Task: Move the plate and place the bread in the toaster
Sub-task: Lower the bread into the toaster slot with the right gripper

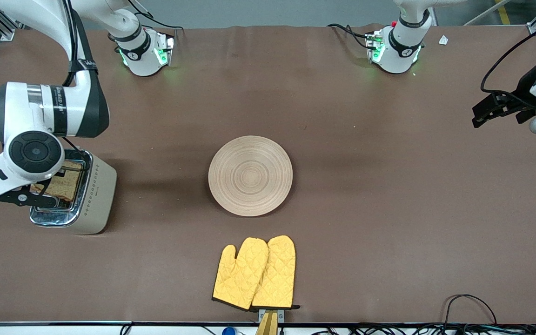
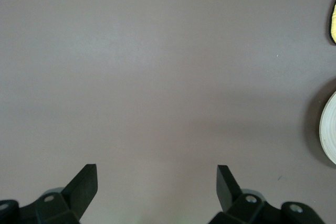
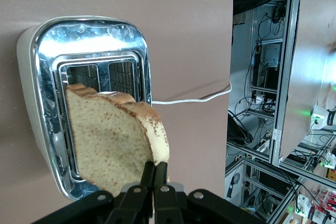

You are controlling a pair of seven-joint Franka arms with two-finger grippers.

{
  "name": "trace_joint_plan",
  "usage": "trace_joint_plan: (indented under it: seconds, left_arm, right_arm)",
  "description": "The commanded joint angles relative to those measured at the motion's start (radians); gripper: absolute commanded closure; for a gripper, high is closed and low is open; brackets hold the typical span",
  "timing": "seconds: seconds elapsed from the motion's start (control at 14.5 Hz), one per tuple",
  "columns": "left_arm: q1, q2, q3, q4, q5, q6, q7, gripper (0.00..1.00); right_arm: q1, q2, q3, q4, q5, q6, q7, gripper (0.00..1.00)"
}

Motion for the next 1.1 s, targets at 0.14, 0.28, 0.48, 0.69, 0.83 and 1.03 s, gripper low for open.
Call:
trace_joint_plan:
  seconds: [0.14,0.28,0.48,0.69,0.83,1.03]
  left_arm:
    - [-0.003,0.006,-0.004,0.015,0.009,0.002,0.019,0.0]
    - [-0.003,0.007,-0.002,0.015,0.007,0.002,0.019,0.0]
    - [-0.006,0.009,-0.002,0.015,0.007,0.002,0.018,0.0]
    - [-0.003,0.007,-0.002,0.015,0.006,0.002,0.016,0.0]
    - [-0.005,0.007,-0.004,0.015,0.006,0.002,0.016,0.0]
    - [-0.005,0.007,-0.004,0.015,0.006,0.002,0.016,0.0]
  right_arm:
    - [-0.018,-0.009,0.009,-0.027,-0.027,0.009,0.021,1.0]
    - [-0.027,-0.002,0.009,-0.027,-0.025,0.017,0.021,1.0]
    - [-0.029,0.008,0.009,-0.027,-0.022,0.036,0.021,1.0]
    - [-0.031,0.017,0.009,-0.025,-0.021,0.069,0.022,1.0]
    - [-0.035,0.034,0.009,-0.025,-0.019,0.096,0.024,0.99]
    - [-0.054,0.064,0.011,-0.024,0.022,0.112,0.029,0.98]
